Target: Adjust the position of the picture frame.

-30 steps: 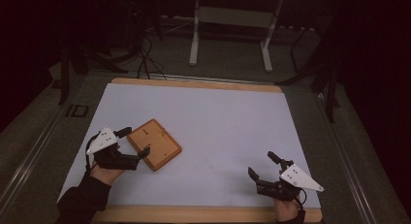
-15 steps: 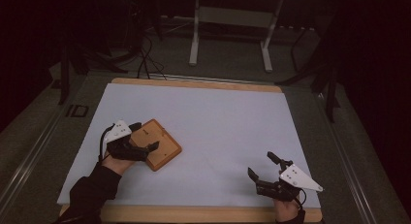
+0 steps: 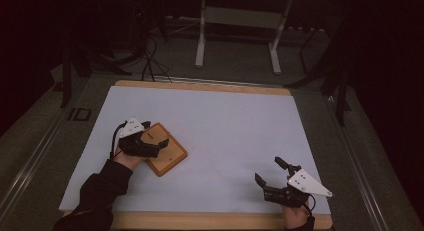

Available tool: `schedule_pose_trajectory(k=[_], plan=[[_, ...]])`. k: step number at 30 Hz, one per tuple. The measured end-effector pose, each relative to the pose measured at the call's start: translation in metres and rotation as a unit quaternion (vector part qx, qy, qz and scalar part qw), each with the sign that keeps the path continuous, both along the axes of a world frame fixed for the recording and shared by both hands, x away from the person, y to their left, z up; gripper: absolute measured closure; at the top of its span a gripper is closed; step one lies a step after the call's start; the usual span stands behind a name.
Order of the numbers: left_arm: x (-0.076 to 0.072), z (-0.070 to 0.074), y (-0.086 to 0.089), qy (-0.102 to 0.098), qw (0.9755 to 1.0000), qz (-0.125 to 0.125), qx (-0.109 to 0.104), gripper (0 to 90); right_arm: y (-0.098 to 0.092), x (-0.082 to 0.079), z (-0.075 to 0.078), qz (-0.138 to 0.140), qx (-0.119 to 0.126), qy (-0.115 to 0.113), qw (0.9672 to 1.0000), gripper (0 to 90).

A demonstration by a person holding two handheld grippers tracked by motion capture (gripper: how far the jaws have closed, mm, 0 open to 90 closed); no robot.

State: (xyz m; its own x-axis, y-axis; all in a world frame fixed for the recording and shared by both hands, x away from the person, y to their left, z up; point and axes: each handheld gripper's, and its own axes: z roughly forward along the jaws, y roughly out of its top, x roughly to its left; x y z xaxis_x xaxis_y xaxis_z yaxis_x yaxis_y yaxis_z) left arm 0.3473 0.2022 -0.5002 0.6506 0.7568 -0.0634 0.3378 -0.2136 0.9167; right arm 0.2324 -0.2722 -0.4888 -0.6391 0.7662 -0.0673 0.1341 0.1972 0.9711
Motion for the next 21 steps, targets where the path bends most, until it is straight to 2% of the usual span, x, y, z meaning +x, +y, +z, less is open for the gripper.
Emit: schedule_pose_trajectory(k=[6,9,13,16,21], plan=[[0.013,-0.008,-0.002,0.022,0.9997,-0.004,0.008,4.2,0.000,0.000,0.000,0.002,0.001,0.001,1.0000,12.6],[0.017,-0.012,-0.005,0.030,0.9994,-0.003,0.017,9.0,0.000,0.000,0.000,0.002,0.001,0.001,1.0000,12.6],[0.021,-0.015,-0.011,0.039,0.9985,-0.005,0.039,19.9,0.000,0.001,0.000,0.002,0.002,0.003,1.0000,12.6],[0.023,-0.017,-0.015,0.048,0.9977,-0.007,0.048,26.4,0.000,0.001,-0.001,0.002,0.001,0.004,1.0000,12.6],[0.027,-0.020,-0.019,0.058,0.9963,-0.005,0.064,43.2,0.000,0.001,-0.001,0.003,0.001,0.005,1.0000,12.7]])
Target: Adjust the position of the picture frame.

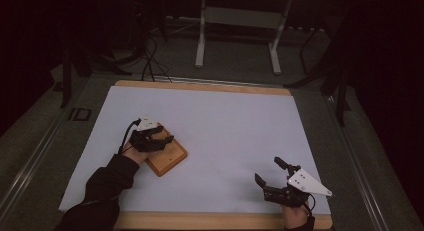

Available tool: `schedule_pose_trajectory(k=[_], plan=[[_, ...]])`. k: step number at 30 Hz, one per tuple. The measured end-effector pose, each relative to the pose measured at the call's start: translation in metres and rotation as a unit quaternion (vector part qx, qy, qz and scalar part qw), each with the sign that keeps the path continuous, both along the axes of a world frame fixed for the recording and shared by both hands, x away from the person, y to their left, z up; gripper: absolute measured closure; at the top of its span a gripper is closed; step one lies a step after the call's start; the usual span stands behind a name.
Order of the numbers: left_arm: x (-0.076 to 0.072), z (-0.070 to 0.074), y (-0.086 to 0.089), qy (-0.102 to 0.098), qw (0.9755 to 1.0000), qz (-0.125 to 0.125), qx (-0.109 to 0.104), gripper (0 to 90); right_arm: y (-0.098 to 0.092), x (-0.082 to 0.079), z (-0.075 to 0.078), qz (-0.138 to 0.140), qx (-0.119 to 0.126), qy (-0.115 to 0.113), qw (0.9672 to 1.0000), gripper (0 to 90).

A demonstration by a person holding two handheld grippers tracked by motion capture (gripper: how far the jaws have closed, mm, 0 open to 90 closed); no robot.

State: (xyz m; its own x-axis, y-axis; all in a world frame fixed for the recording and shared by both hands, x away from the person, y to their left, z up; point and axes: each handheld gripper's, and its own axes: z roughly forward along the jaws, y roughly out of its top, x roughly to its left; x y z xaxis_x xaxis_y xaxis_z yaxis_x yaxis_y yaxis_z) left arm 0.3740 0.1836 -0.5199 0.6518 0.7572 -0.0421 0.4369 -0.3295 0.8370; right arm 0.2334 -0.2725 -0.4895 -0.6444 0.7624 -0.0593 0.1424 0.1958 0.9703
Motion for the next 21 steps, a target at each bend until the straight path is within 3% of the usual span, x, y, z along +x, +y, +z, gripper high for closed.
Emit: schedule_pose_trajectory(k=[3,14,21], plan=[[0.001,-0.002,-0.001,0.005,1.0000,-0.006,0.005,53.0,0.000,0.000,0.000,0.001,-0.001,0.001,1.0000,12.7],[0.003,-0.008,-0.007,0.015,0.9997,-0.016,0.013,71.8,0.001,0.001,-0.001,0.006,0.000,0.006,1.0000,12.7],[0.005,-0.011,-0.003,0.021,0.9997,-0.013,0.000,82.2,0.001,0.001,-0.001,0.008,0.000,0.007,0.9999,12.8]])
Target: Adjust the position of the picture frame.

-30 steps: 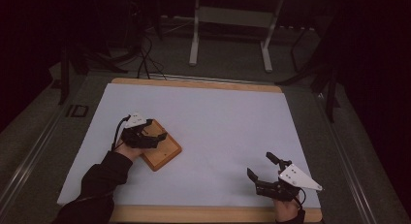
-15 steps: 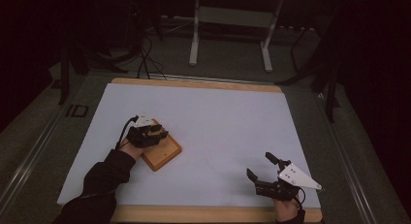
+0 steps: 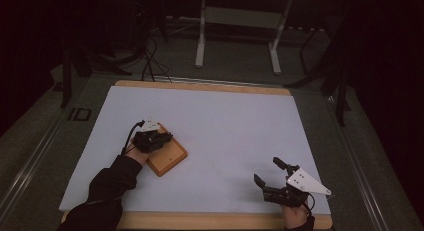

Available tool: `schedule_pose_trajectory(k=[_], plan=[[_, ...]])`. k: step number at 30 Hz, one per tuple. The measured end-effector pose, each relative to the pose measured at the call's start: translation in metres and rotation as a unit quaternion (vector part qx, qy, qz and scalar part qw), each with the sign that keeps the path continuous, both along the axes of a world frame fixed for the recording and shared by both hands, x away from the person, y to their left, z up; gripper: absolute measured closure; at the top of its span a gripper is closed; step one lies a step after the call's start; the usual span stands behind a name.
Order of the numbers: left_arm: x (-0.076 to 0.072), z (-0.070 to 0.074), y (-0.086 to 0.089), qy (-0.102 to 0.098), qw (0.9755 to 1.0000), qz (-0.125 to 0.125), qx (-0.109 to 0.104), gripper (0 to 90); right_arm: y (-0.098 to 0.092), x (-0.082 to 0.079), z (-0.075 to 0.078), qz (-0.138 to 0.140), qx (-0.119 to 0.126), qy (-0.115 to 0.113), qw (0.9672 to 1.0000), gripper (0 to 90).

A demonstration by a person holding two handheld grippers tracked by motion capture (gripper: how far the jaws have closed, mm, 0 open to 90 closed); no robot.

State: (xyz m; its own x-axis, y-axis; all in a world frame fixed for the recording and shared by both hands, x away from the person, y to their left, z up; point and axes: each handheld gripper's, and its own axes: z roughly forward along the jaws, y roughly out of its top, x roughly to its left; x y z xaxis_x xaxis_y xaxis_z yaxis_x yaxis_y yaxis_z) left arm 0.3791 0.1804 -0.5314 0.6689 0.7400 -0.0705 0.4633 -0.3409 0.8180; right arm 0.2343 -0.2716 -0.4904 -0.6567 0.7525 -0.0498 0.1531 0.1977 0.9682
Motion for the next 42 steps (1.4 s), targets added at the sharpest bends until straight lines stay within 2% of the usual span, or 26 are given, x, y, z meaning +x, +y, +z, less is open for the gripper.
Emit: schedule_pose_trajectory(k=[4,5,9,17,29,37,42], plan=[[0.001,-0.001,0.000,0.002,1.0000,0.002,-0.002,83.7,0.000,0.000,0.000,0.002,0.000,0.001,1.0000,12.8],[0.000,-0.001,-0.001,-0.005,1.0000,0.002,0.005,84.0,0.000,0.000,0.000,0.003,-0.001,0.001,1.0000,12.8],[-0.003,-0.001,-0.003,-0.016,0.9998,0.007,0.011,84.7,0.000,0.000,0.000,0.003,-0.001,0.001,1.0000,12.8],[-0.004,0.000,-0.002,-0.017,0.9997,0.010,0.011,85.1,0.000,0.001,0.000,0.004,0.000,0.002,1.0000,12.9],[-0.010,0.024,-0.002,-0.036,0.9993,0.006,0.008,85.3,0.000,0.001,0.000,0.005,0.000,0.003,1.0000,12.9],[-0.018,0.042,-0.013,-0.047,0.9989,-0.005,0.000,85.3,0.000,0.001,0.000,0.005,0.000,0.004,1.0000,12.9],[-0.024,0.053,-0.025,-0.062,0.9979,-0.019,-0.008,85.3,0.000,0.001,0.000,0.005,0.000,0.003,1.0000,12.9]])
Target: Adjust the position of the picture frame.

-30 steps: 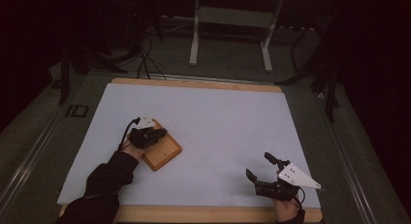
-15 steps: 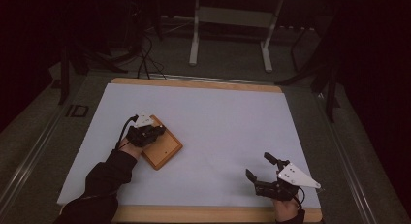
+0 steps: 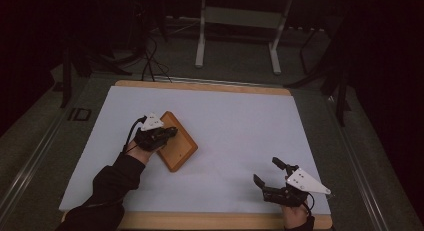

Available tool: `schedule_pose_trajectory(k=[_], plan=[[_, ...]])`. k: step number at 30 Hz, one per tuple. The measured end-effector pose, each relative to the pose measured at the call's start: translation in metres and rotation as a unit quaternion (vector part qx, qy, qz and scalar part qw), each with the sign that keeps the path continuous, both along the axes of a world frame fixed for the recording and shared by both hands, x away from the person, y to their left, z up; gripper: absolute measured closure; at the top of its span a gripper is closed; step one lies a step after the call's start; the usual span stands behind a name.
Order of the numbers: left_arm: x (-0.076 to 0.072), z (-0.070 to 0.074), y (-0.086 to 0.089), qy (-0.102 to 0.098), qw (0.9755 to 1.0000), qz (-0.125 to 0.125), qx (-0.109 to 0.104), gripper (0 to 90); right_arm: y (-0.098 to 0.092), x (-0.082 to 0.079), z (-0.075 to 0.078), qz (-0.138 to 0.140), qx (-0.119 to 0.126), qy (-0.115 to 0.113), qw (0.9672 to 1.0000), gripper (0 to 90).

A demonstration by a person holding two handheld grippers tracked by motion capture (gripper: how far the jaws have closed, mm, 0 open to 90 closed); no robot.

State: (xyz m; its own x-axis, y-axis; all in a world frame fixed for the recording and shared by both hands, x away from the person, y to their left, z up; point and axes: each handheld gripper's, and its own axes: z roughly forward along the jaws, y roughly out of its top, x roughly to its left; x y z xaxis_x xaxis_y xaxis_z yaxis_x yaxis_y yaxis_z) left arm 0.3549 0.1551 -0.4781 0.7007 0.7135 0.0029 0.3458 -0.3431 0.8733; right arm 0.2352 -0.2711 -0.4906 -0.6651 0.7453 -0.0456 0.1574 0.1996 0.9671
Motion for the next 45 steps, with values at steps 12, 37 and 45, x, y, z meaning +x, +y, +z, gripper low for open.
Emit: schedule_pose_trajectory(k=[12,37,45], plan=[[-0.015,0.019,-0.041,-0.012,0.9992,-0.036,-0.014,85.3,-0.001,0.000,0.000,0.000,0.003,0.000,1.0000,12.9],[0.006,-0.018,-0.111,0.024,0.9979,-0.060,-0.007,85.2,-0.001,-0.001,0.001,0.002,0.002,-0.002,1.0000,12.9],[0.019,-0.029,-0.122,0.038,0.9972,-0.064,0.003,85.1,-0.002,-0.001,0.001,0.003,0.003,-0.001,1.0000,12.9]])
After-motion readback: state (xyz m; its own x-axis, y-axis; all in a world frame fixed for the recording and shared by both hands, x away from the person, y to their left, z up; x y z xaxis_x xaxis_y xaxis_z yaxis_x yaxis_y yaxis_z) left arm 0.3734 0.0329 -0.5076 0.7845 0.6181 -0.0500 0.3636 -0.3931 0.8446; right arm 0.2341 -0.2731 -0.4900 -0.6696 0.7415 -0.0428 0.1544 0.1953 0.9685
